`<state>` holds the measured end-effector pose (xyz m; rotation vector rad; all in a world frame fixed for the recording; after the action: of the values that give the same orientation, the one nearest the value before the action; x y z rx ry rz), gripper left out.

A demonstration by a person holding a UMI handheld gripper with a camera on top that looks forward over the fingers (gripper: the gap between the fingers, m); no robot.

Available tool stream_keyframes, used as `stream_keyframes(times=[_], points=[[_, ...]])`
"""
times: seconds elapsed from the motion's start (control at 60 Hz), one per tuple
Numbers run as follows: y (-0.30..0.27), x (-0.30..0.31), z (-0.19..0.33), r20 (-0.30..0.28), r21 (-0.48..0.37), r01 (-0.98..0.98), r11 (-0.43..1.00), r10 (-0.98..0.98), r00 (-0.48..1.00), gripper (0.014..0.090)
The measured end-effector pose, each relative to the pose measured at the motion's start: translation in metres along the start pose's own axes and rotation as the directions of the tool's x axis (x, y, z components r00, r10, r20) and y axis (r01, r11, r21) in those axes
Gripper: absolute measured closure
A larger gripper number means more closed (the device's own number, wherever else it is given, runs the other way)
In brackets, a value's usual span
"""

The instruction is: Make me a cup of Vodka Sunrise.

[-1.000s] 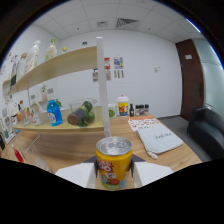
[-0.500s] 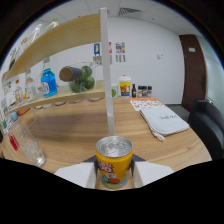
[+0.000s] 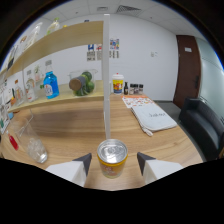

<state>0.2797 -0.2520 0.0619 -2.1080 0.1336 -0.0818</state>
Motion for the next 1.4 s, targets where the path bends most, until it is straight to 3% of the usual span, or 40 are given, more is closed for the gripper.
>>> stream_keyframes(times=[0.117,0.317,0.517,0.817,1.117,1.183,1.4], points=[[-0.020,-0.011,-0.039,-0.010,0.035,-0.023,0.999,0.023,1.000,0.0194],[-0.033,-0.075,-0.104,0.033,0.110,-0.006,0.994,0.002,0.999,0.0197],[-0.007,-0.162,-0.130,0.108,0.087,-0.021,0.996,0.012,0.994,0.0199],[-0.064,-0.279,-0.120,0.208,0.177,-0.031,0.984,-0.007,0.978,0.0197],[-0.149,-0.343,-0.059,0.220,0.273,0.000,0.962,-0.063,0.973,0.0202],[-0.159,-0.351,-0.040,0.206,0.280,0.025,0.960,-0.085,0.975,0.0240],[-0.165,-0.354,0.015,0.144,0.211,0.043,0.977,-0.074,0.987,0.0500]])
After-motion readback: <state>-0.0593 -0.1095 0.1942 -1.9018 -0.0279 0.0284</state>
